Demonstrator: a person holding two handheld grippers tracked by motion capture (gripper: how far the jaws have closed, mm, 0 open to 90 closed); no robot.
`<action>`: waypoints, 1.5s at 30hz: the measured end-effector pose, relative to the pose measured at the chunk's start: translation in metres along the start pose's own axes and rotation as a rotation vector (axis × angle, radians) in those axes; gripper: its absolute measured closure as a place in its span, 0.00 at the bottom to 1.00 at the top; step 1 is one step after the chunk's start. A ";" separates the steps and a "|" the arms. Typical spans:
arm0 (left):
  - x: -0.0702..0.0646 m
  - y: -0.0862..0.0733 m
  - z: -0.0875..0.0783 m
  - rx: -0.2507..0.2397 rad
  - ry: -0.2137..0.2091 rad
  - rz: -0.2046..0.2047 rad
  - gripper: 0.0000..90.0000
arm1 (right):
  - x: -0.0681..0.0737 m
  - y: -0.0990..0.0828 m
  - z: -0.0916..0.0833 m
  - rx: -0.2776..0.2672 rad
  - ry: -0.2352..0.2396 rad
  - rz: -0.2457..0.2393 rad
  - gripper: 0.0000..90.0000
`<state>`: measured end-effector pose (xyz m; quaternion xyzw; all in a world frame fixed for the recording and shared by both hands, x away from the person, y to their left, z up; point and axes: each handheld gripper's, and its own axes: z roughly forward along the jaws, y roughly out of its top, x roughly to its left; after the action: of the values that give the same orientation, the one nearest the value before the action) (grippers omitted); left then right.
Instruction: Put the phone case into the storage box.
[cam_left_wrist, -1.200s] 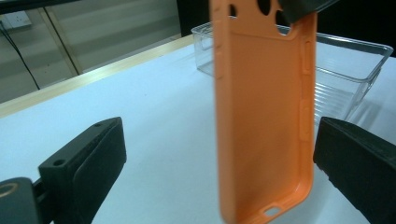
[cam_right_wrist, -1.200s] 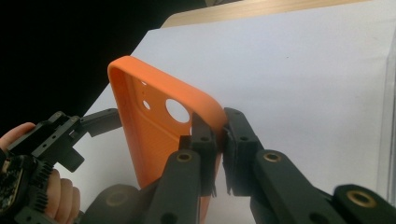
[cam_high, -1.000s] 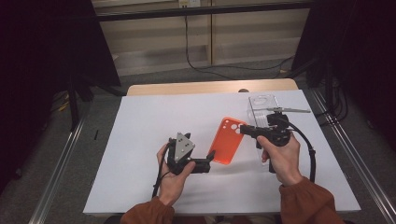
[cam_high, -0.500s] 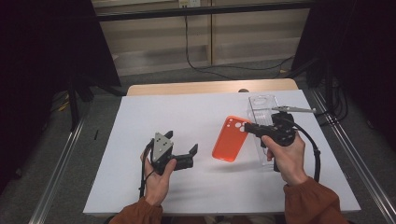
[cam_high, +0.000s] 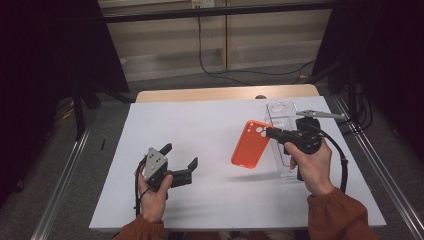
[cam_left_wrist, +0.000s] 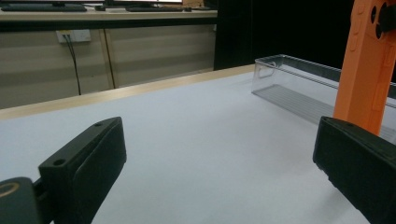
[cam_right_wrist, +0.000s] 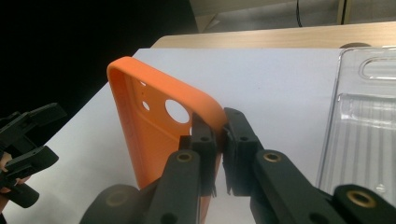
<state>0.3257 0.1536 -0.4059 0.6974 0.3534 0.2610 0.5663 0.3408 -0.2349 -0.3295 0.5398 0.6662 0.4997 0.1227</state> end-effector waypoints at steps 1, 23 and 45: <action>0.001 -0.001 -0.001 -0.002 0.001 -0.006 0.03 | -0.001 0.001 -0.001 -0.002 -0.001 -0.004 0.93; 0.014 -0.018 -0.033 -0.022 0.043 -0.029 0.01 | -0.008 0.003 -0.005 -0.044 -0.011 -0.048 0.93; 0.028 -0.030 -0.053 -0.012 0.119 -0.040 0.02 | -0.026 0.030 -0.025 -0.132 -0.066 -0.118 0.93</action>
<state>0.2965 0.2110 -0.4240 0.6700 0.3985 0.2928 0.5536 0.3507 -0.2722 -0.3035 0.5066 0.6579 0.5164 0.2092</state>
